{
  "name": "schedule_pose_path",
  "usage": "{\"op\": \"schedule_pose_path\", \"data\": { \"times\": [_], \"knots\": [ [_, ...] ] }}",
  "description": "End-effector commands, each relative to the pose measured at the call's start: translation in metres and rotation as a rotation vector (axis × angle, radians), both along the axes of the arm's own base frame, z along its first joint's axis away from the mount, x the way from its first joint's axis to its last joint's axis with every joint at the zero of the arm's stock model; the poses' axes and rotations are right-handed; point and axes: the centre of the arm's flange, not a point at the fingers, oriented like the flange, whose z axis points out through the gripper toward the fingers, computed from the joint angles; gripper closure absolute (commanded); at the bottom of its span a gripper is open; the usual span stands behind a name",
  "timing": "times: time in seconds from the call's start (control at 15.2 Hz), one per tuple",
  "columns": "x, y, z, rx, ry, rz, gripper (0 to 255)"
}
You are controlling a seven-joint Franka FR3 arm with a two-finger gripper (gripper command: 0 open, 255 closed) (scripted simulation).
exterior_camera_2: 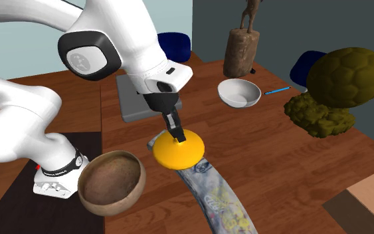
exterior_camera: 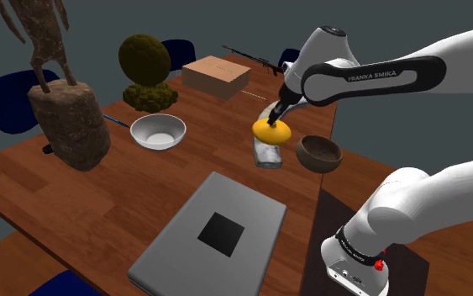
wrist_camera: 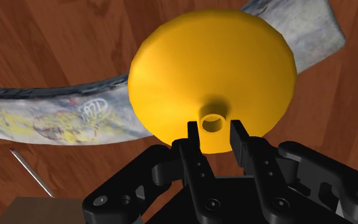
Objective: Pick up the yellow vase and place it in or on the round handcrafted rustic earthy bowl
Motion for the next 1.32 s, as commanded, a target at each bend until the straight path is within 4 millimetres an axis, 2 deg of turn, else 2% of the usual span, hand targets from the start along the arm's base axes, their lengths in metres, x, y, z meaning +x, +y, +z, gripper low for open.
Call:
{"op": "schedule_pose_path", "data": {
  "times": [0.0, 1.19, 1.25],
  "knots": [
    [0.0, 0.0, 0.01, 0.0, 0.0, 0.0, 255],
    [0.0, 0.0, 0.103, 0.0, 0.0, 0.0, 255],
    [-0.011, -0.006, 0.106, 0.0, 0.0, 0.0, 255]
  ]
}}
